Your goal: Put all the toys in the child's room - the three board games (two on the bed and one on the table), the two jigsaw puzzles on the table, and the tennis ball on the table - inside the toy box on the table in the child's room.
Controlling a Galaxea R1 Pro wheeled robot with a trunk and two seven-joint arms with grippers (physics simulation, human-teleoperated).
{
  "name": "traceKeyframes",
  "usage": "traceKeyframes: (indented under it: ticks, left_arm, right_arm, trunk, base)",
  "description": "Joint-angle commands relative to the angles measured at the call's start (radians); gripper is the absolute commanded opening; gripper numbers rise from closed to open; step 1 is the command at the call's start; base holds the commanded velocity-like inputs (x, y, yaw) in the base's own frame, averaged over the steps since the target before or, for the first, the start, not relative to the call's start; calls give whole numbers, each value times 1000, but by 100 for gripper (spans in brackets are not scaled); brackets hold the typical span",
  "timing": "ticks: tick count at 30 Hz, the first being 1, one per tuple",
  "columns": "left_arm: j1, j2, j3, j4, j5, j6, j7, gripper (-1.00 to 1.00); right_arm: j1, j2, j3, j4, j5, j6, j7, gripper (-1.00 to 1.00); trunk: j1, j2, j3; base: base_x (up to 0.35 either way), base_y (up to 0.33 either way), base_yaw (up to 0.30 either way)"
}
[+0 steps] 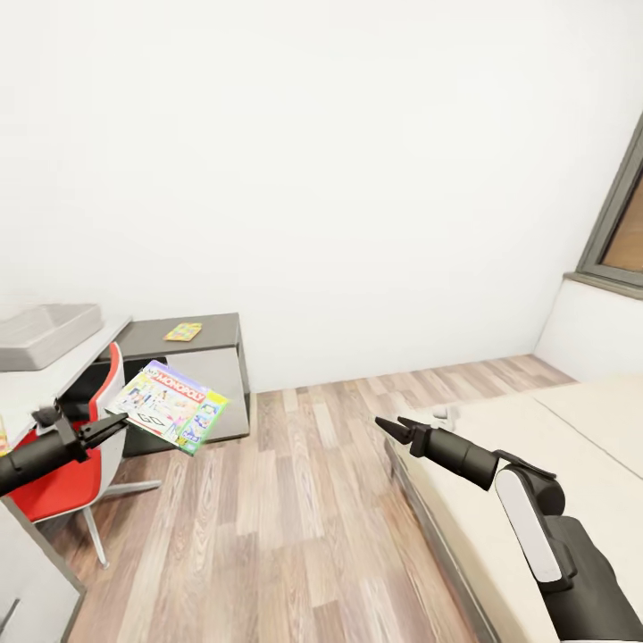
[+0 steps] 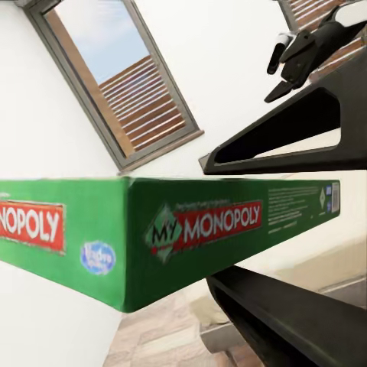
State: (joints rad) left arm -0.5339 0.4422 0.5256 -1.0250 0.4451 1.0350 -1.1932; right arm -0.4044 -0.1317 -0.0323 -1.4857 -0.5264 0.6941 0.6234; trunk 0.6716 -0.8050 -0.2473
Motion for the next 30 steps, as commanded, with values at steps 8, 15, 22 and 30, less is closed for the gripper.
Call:
traceKeyframes:
  ticks: [8, 15, 22, 30]
  left_arm:
    - [-1, -2, 0, 0, 3, 7, -2, -100]
    - [-1, -2, 0, 0, 5, 5, -2, -100]
    - [-1, -4, 0, 0, 6, 4, -2, -100]
    - [-1, -3, 0, 0, 6, 4, -2, -100]
  right_arm:
    - [-1, 0, -1, -1, -4, 7, 1, 100]
    - [-1, 0, -1, 0, -4, 7, 1, 100]
    - [-1, 0, -1, 1, -4, 7, 1, 100]
    - [-1, 0, -1, 0, -5, 4, 4, 100]
  trunk:
    - [1, -1, -4]
    - [1, -1, -7]
    - [1, -1, -9]
    - [1, -1, -11]
  base:
    - [328, 0, 293]
    - [328, -18, 292]
    - [327, -111, 292]
    - [322, -67, 244]
